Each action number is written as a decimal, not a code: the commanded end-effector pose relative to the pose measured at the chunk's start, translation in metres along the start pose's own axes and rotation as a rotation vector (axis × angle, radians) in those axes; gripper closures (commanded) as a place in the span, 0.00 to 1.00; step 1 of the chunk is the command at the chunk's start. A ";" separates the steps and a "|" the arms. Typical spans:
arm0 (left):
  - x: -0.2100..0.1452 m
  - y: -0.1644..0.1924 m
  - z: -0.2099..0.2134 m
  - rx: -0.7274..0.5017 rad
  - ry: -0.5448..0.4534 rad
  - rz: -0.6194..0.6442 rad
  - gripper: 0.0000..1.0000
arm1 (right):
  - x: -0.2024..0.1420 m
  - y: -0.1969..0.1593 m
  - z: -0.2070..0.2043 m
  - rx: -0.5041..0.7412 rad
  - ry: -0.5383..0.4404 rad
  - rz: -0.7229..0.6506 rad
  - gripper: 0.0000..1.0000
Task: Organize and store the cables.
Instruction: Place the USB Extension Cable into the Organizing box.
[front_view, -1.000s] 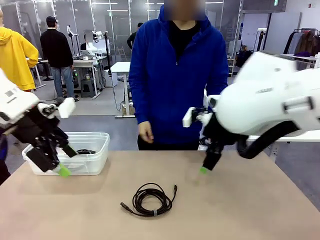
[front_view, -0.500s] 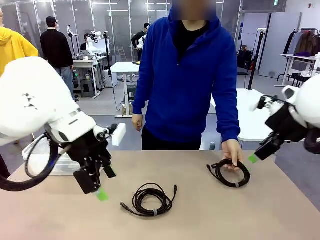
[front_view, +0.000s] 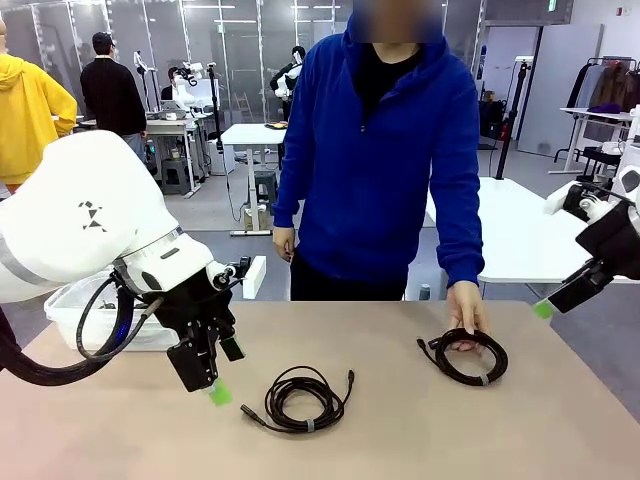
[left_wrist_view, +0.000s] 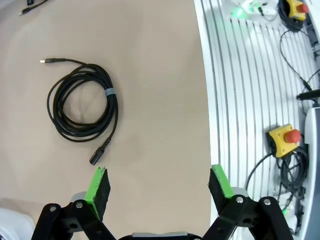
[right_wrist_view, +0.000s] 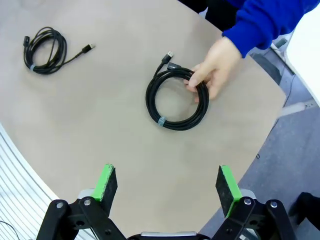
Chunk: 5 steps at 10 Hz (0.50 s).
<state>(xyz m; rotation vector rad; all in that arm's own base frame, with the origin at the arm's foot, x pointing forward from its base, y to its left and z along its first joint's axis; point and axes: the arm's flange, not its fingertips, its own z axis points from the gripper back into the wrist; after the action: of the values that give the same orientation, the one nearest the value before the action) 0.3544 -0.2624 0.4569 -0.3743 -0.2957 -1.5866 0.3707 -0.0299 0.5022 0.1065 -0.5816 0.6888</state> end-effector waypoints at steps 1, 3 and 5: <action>0.001 -0.003 0.003 0.013 -0.002 0.006 0.00 | 0.004 0.005 -0.002 0.009 0.003 0.013 0.00; 0.001 -0.003 0.003 0.013 -0.002 0.006 0.00 | 0.004 0.005 -0.002 0.009 0.003 0.013 0.00; 0.015 0.000 -0.016 0.034 0.043 0.026 0.00 | 0.004 0.005 -0.002 0.009 0.003 0.013 0.00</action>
<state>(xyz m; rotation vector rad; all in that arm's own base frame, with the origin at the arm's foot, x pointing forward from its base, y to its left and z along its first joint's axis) 0.3531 -0.2669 0.4552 -0.3652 -0.2933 -1.5809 0.3711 -0.0225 0.5020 0.1125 -0.5803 0.7081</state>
